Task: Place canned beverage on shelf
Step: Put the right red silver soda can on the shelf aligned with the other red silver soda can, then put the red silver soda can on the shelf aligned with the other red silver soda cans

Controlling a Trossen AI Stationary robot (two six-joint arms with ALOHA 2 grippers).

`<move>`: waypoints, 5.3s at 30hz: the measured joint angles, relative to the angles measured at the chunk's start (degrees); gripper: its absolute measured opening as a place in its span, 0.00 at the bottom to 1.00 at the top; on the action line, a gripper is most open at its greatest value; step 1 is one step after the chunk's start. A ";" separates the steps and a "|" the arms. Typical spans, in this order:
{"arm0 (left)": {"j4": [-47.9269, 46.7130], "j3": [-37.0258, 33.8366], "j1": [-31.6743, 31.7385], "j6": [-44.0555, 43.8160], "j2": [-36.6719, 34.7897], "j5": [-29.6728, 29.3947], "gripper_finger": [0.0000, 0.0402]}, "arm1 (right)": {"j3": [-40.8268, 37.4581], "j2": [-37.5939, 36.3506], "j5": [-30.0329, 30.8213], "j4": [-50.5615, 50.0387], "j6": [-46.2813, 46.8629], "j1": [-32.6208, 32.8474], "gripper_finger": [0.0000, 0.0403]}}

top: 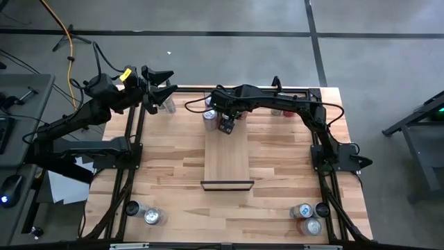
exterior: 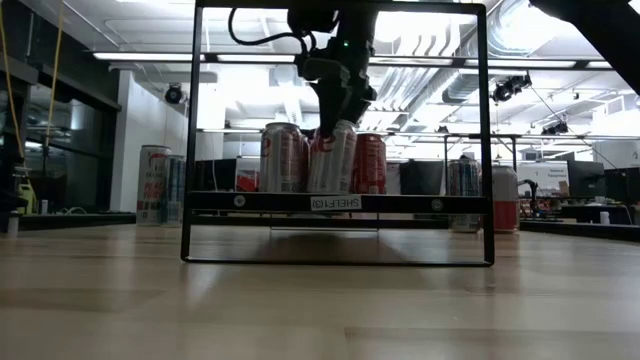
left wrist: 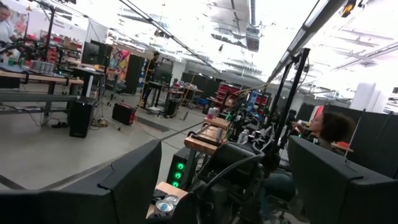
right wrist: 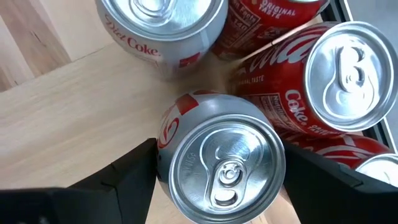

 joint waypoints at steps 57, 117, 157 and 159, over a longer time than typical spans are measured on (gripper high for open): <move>-5.88 0.00 0.01 1.51 0.02 0.09 0.74 | -9.34 -24.18 -6.87 -9.16 -12.12 -7.05 0.92; -75.96 32.41 -78.51 -45.53 50.05 -4.23 0.63 | -51.54 -53.94 -11.63 28.95 8.53 -7.73 0.92; -68.70 21.18 -76.66 -41.99 49.93 -5.03 0.77 | -51.54 -51.91 -9.67 27.04 4.38 -7.73 0.92; -68.58 21.18 -76.59 -41.89 50.98 -4.12 0.77 | -51.54 -51.90 -9.67 26.77 4.20 -7.73 0.92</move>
